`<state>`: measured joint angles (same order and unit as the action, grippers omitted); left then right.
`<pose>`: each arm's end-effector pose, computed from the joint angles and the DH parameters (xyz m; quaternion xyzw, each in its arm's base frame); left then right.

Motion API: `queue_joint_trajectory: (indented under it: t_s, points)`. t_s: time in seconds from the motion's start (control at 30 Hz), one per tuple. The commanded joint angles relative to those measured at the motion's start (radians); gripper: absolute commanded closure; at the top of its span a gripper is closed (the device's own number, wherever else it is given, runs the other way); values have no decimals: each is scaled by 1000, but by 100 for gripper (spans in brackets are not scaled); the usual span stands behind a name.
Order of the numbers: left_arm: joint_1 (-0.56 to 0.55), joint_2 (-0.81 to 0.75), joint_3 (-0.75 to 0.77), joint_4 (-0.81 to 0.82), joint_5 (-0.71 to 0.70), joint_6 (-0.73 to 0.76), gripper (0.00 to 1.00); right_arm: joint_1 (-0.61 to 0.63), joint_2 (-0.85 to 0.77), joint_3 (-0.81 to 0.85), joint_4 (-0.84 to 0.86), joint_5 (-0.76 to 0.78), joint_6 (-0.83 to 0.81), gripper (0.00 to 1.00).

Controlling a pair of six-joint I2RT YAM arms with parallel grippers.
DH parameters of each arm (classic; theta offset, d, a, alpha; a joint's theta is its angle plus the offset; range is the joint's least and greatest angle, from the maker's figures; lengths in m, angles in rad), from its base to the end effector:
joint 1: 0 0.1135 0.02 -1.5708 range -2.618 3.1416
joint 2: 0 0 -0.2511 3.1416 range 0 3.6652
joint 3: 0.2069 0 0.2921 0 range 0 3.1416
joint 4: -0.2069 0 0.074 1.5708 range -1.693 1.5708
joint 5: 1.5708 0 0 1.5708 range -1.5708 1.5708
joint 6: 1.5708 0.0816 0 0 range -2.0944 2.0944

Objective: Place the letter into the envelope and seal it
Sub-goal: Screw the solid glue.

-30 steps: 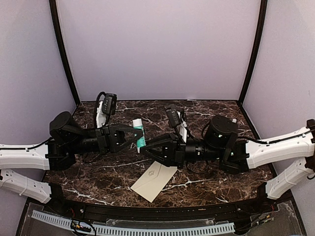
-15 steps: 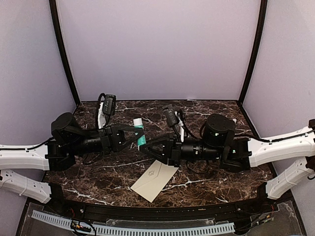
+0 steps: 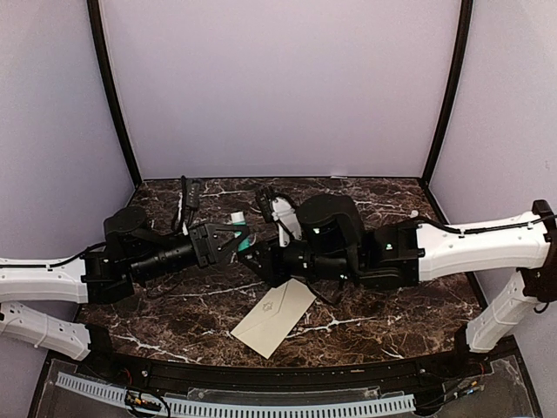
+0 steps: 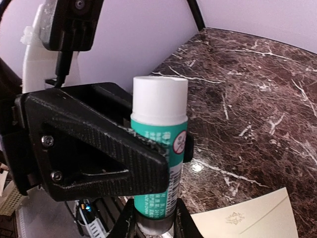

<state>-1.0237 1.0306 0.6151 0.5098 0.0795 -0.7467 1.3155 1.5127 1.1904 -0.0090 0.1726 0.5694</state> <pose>0.1668 -0.2863 0.2830 0.1220 0.6620 -0.5890 0.4472 0.1251 0.4237 0.2803 -0.2489 0.7735 0.4269 0.3969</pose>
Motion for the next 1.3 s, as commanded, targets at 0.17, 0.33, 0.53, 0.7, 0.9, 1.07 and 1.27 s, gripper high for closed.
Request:
queue_joint_trajectory:
  t_s: [0.17,0.33,0.53,0.7,0.9,1.07,1.27]
  points:
    - [-30,67,-20,33,71,-91,100,52,150,172,-159,228,-2,99]
    - [-30,58,-10,26,74,-85,100,57,107,140,-128,193,-18,93]
    - [-31,-21,12,-30,60,-69,100,55,-85,-43,3,0,-41,53]
    - [-30,-98,34,-136,41,-22,100,43,-256,-173,65,-137,-17,28]
    - [-32,-86,34,-68,286,40,100,-79,-363,-259,159,-235,41,22]
    - [-76,-25,89,-60,417,98,100,-127,-337,-214,214,-347,28,22]
    - [-114,11,111,-55,424,130,100,-117,-299,-195,278,-458,9,24]
